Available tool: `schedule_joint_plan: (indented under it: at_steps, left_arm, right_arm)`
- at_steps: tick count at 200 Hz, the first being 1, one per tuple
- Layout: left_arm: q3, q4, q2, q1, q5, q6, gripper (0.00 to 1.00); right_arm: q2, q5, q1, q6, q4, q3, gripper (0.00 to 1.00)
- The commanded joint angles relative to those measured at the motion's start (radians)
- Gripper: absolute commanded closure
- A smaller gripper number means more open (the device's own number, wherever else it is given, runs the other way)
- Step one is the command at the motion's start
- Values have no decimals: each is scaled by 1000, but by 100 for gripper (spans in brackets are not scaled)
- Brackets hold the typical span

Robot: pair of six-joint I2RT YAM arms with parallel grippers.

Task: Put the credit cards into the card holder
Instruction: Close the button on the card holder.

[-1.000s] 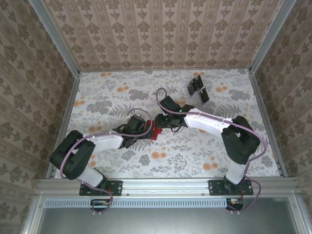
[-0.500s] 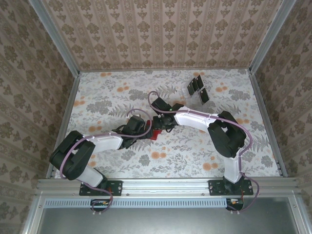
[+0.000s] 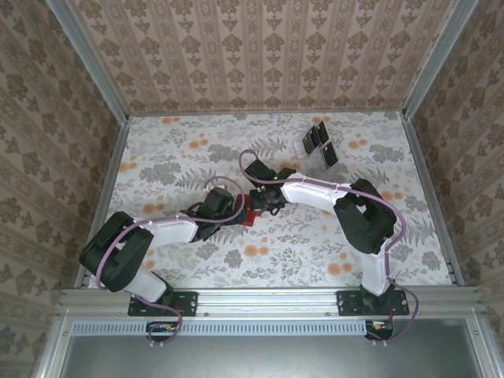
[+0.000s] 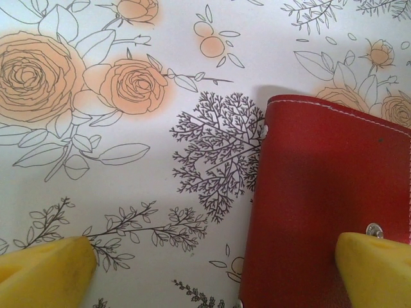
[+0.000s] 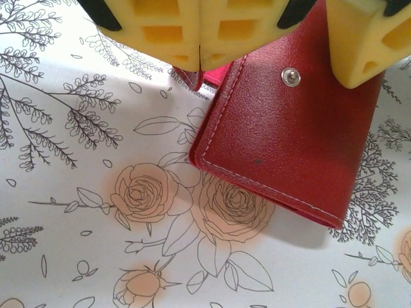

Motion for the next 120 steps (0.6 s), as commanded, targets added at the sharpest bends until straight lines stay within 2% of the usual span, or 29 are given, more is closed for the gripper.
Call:
schedule_joint_plan:
  at_steps: [1, 85, 120]
  left_arm:
    - [-59, -110, 36, 7, 42, -60, 0]
    - [-26, -40, 109, -137, 36, -215, 1]
    - [22, -103, 70, -125, 19, -180, 0]
  right_arm:
    - [-70, 27, -14, -19, -17, -35, 100]
    - [-162, -50, -123, -66, 56, -111, 100]
    - [-179, -87, -141, -75, 72, -144, 100]
